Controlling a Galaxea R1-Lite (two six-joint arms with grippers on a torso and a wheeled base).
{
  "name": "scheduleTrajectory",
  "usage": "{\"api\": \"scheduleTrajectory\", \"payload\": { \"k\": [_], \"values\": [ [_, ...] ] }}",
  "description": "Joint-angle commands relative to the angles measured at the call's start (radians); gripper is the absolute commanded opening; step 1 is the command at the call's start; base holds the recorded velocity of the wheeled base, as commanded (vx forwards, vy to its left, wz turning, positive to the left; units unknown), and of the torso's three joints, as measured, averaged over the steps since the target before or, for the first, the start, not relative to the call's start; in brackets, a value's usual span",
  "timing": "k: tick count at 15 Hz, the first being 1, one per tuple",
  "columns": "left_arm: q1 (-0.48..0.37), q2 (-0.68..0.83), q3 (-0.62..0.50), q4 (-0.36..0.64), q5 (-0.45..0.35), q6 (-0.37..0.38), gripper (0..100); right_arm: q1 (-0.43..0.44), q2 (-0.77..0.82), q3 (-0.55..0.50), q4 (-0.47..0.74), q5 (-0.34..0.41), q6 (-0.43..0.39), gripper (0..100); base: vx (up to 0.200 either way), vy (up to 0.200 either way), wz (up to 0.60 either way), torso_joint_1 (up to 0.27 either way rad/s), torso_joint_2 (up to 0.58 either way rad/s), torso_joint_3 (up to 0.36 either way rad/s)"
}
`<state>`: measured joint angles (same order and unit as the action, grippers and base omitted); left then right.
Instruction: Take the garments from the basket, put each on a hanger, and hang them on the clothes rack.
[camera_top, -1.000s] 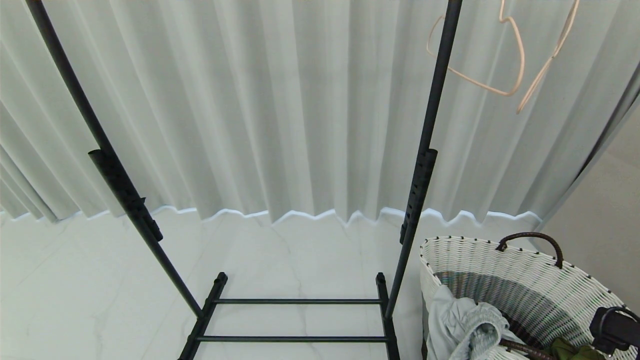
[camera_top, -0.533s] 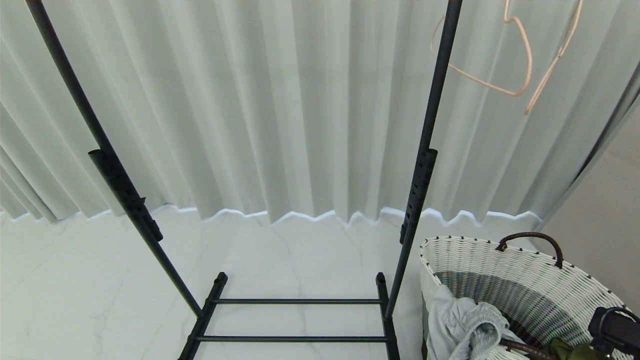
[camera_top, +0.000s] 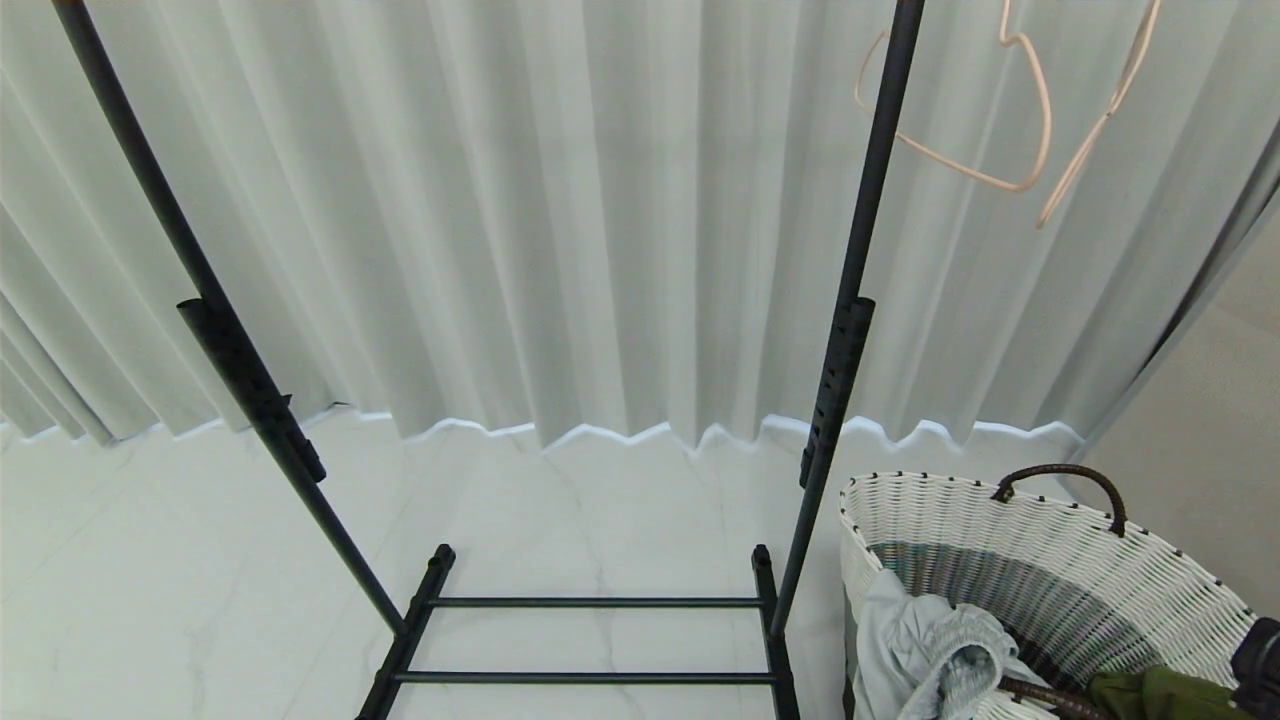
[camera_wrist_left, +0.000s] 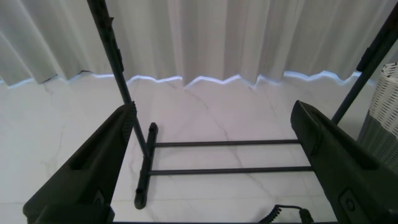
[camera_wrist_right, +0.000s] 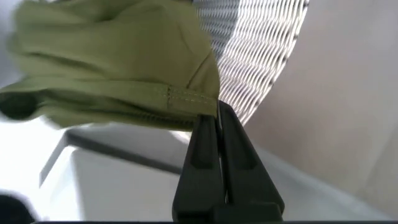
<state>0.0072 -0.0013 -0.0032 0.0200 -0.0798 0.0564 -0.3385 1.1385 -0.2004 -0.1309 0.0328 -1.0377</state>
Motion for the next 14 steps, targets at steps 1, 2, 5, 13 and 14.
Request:
{"api": "scheduleTrajectory", "payload": {
  "k": [1,2,5,13,14],
  "values": [
    [0.000,0.001,0.000,0.000,0.000,0.000,100,0.000,-0.210,-0.122,0.186,-0.005,0.030,0,0.000,0.000,0.00,0.000,0.00,0.000],
    [0.000,0.001,0.000,0.000,0.000,0.000,100,0.000,-0.279,-0.215,0.347,-0.004,0.057,0,0.000,0.000,0.00,0.000,0.00,0.000],
    [0.000,0.001,0.000,0.000,0.000,0.000,100,0.000,-0.358,-0.340,0.484,-0.004,0.120,0,0.000,0.000,0.00,0.000,0.00,0.000],
    [0.000,0.001,0.000,0.000,-0.002,0.014,100,0.003,-0.454,-0.419,0.488,0.003,0.208,0,0.000,0.000,0.00,0.000,0.00,0.000],
    [0.000,0.001,0.000,0.000,-0.002,0.014,100,0.003,-0.457,-0.418,0.488,0.003,0.208,0,0.000,0.000,0.00,0.000,0.00,0.000]
  ]
}}
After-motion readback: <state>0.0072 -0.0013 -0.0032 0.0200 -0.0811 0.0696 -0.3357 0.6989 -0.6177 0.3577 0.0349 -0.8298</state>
